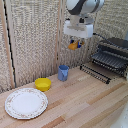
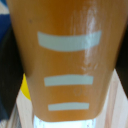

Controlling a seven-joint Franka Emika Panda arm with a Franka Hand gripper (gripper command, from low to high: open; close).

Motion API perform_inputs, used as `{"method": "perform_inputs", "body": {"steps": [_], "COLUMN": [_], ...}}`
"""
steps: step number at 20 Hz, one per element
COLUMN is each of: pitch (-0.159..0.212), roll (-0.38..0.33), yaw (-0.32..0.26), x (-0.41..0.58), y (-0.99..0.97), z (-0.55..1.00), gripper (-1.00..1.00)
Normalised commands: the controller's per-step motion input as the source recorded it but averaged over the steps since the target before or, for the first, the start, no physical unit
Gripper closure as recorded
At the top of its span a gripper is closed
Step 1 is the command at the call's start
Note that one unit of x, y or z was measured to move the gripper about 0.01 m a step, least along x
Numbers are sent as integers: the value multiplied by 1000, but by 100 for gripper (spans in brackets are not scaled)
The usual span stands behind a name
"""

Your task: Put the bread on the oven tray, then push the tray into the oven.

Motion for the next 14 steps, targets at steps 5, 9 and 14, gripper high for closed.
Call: {"method": "perform_inputs", "body": {"steps": [5,9,14], "pitch": [0,0,0], "roll": [3,22,21], "yaw": [-69,0,0], "x": [179,139,122], "y": [-948,-1000,-1000], "z": [1,9,44], "gripper": [100,100,100]}}
